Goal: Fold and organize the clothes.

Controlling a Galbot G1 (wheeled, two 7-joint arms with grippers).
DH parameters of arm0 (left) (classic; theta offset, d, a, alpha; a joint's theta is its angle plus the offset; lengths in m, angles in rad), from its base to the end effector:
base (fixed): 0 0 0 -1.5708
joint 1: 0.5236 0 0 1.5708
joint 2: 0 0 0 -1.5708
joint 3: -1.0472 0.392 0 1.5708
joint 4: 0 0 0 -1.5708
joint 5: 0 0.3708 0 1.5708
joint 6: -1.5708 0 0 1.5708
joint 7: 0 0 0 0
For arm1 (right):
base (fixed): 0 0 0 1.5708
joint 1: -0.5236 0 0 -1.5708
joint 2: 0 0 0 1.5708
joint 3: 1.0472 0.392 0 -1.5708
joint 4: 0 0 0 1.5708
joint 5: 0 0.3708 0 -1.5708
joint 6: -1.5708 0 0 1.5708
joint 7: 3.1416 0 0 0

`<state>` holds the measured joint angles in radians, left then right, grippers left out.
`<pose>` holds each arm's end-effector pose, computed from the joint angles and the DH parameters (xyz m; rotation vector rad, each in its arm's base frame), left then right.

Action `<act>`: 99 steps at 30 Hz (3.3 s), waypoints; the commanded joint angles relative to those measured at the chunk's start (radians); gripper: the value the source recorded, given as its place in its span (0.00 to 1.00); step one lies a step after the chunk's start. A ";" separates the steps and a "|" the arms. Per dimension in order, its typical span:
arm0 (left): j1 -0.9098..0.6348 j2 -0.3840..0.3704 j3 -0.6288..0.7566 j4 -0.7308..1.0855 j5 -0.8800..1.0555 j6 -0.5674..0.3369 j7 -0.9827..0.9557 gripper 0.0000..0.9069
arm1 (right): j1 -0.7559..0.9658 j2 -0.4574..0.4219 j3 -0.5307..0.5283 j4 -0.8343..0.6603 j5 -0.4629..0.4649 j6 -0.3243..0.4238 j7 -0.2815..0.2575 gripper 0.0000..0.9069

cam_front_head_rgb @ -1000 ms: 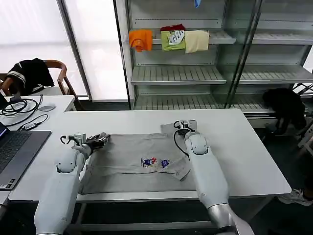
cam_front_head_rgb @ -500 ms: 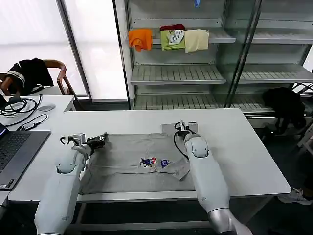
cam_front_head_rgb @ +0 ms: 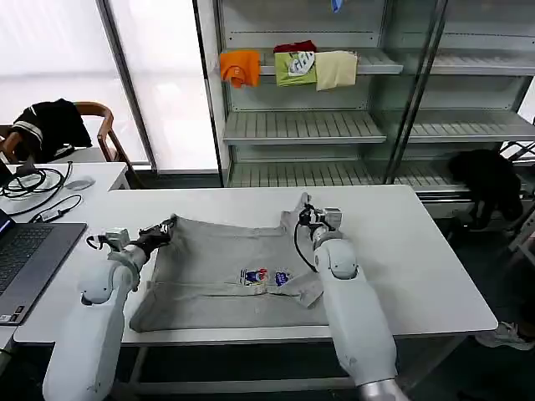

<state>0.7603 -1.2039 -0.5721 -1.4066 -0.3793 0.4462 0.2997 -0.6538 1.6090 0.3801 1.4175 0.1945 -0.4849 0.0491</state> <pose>0.4682 0.1789 -0.2957 -0.2945 -2.8400 0.1386 0.5061 0.0695 -0.2732 0.2375 -2.8670 -0.1997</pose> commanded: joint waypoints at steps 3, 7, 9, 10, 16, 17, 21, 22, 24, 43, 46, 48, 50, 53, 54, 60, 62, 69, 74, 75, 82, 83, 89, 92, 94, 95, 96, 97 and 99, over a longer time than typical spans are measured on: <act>0.248 0.054 -0.051 -0.220 -0.111 -0.042 0.048 0.00 | -0.321 -0.117 0.009 0.423 0.081 -0.081 -0.021 0.00; 0.303 0.066 -0.076 -0.241 -0.132 -0.055 0.066 0.00 | -0.439 -0.138 0.025 0.508 0.084 -0.078 -0.049 0.00; 0.327 0.074 -0.086 -0.254 -0.143 -0.062 0.073 0.00 | -0.469 -0.141 0.033 0.546 0.084 -0.079 -0.054 0.00; 0.338 0.076 -0.093 -0.262 -0.150 -0.064 0.077 0.00 | -0.483 -0.143 0.035 0.557 0.084 -0.080 -0.054 0.00; 0.391 0.088 -0.128 -0.307 -0.160 -0.064 0.093 0.00 | -0.539 -0.160 0.035 0.609 0.082 -0.081 -0.059 0.00; 0.399 0.089 -0.131 -0.312 -0.160 -0.064 0.095 0.00 | -0.544 -0.160 0.036 0.613 0.082 -0.081 -0.060 0.00; 0.414 0.090 -0.139 -0.318 -0.158 -0.063 0.098 0.00 | -0.567 -0.160 0.044 0.629 0.081 -0.082 -0.062 0.00; 0.418 0.089 -0.140 -0.319 -0.156 -0.062 0.098 0.00 | -0.571 -0.162 0.046 0.629 0.080 -0.082 -0.062 0.00; 0.419 0.087 -0.143 -0.319 -0.153 -0.058 0.097 0.00 | -0.578 -0.165 0.052 0.631 0.081 -0.083 -0.061 0.00; 0.480 0.074 -0.165 -0.354 -0.115 -0.038 0.098 0.00 | -0.656 -0.195 0.048 0.657 0.057 -0.093 -0.056 0.00; 0.488 0.081 -0.173 -0.351 -0.118 -0.036 0.098 0.00 | -0.668 -0.200 0.059 0.657 0.056 -0.093 -0.061 0.00; 0.494 0.083 -0.179 -0.350 -0.119 -0.036 0.100 0.00 | -0.672 -0.203 0.063 0.656 0.054 -0.093 -0.063 0.00; 0.506 0.084 -0.181 -0.354 -0.118 -0.038 0.102 0.00 | -0.674 -0.207 0.062 0.649 0.043 -0.092 -0.064 0.00; 0.518 0.080 -0.181 -0.367 -0.111 -0.038 0.105 0.00 | -0.674 -0.208 0.057 0.640 0.018 -0.084 -0.066 0.00; 0.521 0.079 -0.182 -0.373 -0.105 -0.038 0.107 0.01 | -0.675 -0.207 0.056 0.638 0.005 -0.083 -0.068 0.00; 0.532 0.072 -0.182 -0.388 -0.041 -0.034 0.099 1.00 | -0.681 -0.179 0.048 0.612 -0.162 -0.048 -0.070 1.00; 0.532 0.069 -0.184 -0.389 -0.029 -0.035 0.093 1.00 | -0.684 -0.162 0.048 0.601 -0.254 -0.038 -0.059 1.00; 0.543 0.050 -0.197 -0.427 0.019 -0.038 0.026 1.00 | -0.691 -0.167 0.066 0.600 -0.299 0.021 -0.026 1.00; 0.580 -0.004 -0.187 -0.471 0.076 -0.055 -0.109 1.00 | -0.664 -0.161 0.121 0.622 -0.107 0.133 0.011 1.00; 0.590 -0.016 -0.178 -0.473 0.097 -0.063 -0.128 1.00 | -0.656 -0.159 0.130 0.628 -0.053 0.167 0.009 1.00; 0.609 -0.064 -0.147 -0.481 0.131 -0.070 -0.166 0.81 | -0.584 -0.149 0.140 0.678 0.058 0.232 0.029 1.00; 0.609 -0.068 -0.145 -0.481 0.133 -0.068 -0.170 0.71 | -0.576 -0.150 0.139 0.684 0.058 0.229 0.035 1.00; 0.601 -0.084 -0.137 -0.476 0.124 -0.047 -0.167 0.01 | -0.543 -0.153 0.131 0.709 0.058 0.198 0.044 1.00; 0.602 -0.088 -0.134 -0.479 0.094 -0.034 -0.160 0.01 | -0.534 -0.153 0.129 0.704 0.057 0.191 0.048 1.00; 0.602 -0.089 -0.133 -0.482 0.083 -0.021 -0.158 0.00 | -0.530 -0.153 0.128 0.698 0.056 0.187 0.052 1.00; 0.602 -0.091 -0.132 -0.483 0.075 -0.014 -0.156 0.00 | -0.529 -0.152 0.128 0.694 0.055 0.186 0.054 1.00; 0.602 -0.091 -0.131 -0.485 0.066 -0.001 -0.154 0.00 | -0.528 -0.152 0.129 0.691 0.055 0.183 0.057 1.00; 0.602 -0.091 -0.131 -0.487 0.055 0.003 -0.152 0.00 | -0.527 -0.152 0.129 0.688 0.055 0.182 0.059 1.00; 0.600 -0.092 -0.130 -0.489 0.040 0.022 -0.147 0.00 | -0.527 -0.153 0.129 0.685 0.054 0.180 0.060 1.00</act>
<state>1.3560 -1.2788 -0.7080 -1.8865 -0.2989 0.4186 0.1679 -1.2036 1.4552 0.5029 2.0973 0.2184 -0.3206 0.0979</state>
